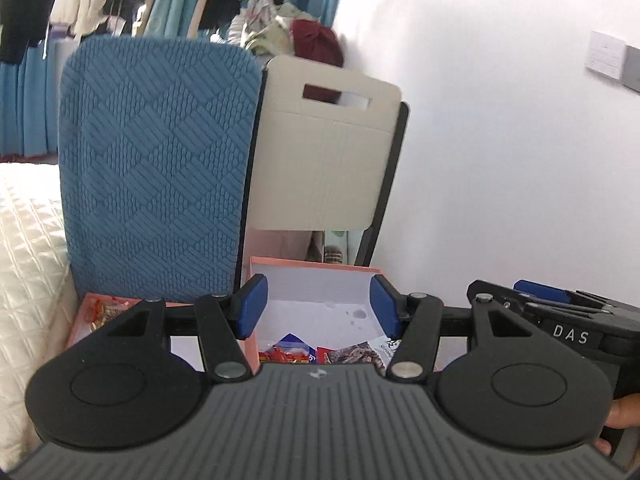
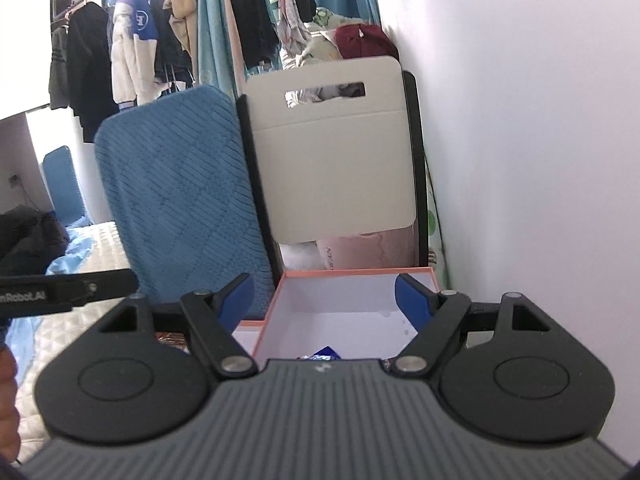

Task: Organize snacks

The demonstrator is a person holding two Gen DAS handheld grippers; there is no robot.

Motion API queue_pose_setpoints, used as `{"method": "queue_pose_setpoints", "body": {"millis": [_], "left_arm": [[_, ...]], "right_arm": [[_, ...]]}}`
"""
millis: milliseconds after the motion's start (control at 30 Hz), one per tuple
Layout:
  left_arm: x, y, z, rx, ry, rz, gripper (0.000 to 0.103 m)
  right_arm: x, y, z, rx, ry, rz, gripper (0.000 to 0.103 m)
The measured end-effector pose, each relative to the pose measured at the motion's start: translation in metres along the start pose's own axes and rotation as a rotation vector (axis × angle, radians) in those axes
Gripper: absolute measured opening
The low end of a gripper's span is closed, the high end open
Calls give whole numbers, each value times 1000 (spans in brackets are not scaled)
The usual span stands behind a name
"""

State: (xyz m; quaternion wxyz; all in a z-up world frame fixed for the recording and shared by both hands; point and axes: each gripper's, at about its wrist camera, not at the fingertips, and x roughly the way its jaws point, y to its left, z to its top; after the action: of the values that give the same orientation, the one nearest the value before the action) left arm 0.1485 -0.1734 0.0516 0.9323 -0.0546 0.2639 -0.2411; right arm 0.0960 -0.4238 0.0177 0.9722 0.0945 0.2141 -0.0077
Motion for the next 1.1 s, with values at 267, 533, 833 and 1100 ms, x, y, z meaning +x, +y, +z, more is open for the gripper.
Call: {"method": "queue_pose_setpoints", "body": {"millis": [267,533,833,1100], "left_arm": [[-52,-3,-2,37,-41,9,62],[-94,-5,-25,33,-48,21,62],[-120,-13,-64,38,-56,89,62],[-119,-11,-82,0,-26,102,62]], "right_arm": [[-47,13,-11,0,1,-10,79],[-83,25,-26,8,-10,-1,79],[-93,22,-61,-16,54,-14,79],[-100,31,-83,-29,96,-4,79]]}}
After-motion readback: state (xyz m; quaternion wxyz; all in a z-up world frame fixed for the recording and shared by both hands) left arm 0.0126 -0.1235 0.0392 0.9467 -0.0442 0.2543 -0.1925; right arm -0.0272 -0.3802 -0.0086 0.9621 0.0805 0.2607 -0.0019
